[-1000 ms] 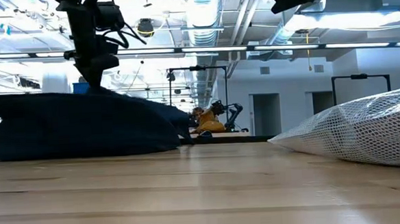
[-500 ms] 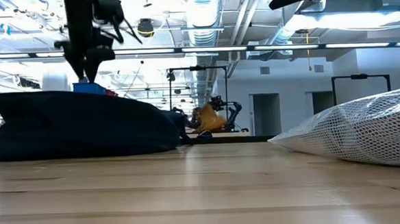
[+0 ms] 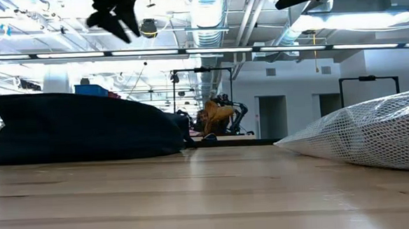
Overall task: Unpack backpack
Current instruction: Open the white zip lock bag
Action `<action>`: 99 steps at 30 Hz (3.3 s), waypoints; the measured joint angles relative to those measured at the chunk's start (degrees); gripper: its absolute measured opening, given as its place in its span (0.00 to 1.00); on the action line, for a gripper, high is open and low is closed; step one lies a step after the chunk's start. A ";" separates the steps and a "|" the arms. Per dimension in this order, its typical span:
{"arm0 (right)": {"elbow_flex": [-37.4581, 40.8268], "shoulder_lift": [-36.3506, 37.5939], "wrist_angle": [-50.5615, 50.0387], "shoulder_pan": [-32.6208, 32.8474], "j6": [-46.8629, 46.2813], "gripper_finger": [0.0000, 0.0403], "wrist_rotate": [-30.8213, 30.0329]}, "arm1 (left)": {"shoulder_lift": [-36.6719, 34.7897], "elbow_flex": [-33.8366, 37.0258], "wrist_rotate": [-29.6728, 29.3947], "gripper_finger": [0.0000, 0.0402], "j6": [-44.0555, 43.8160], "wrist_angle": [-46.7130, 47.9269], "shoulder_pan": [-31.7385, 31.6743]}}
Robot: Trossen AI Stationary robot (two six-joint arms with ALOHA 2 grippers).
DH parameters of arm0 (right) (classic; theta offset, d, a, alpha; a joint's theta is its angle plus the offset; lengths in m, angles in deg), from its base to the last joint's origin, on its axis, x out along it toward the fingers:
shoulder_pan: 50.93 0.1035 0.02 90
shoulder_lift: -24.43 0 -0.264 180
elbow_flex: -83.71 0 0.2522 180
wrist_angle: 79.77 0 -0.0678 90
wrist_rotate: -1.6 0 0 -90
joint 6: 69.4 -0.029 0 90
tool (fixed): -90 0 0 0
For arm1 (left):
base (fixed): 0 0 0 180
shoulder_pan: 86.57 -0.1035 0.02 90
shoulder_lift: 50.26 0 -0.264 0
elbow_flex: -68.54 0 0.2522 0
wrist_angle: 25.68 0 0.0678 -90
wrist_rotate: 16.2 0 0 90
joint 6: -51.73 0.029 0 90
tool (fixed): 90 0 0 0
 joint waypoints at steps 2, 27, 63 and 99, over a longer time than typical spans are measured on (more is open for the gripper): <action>0.00 -0.01 0.26 -0.32 -0.05 0.59 0.00 | 2.05 0.00 3.80 0.50 0.58 -1.86 2.83; 0.02 -0.54 -18.31 -4.61 -19.13 0.59 9.86 | 23.39 0.07 3.68 0.49 6.46 -9.80 21.26; 22.51 -1.39 7.49 22.81 -97.23 0.59 23.69 | -3.20 30.97 1.88 0.39 6.20 -29.06 31.73; 1.79 -11.27 -3.47 -12.46 1.03 0.59 27.66 | -2.55 30.97 1.72 0.39 -2.53 -32.87 29.25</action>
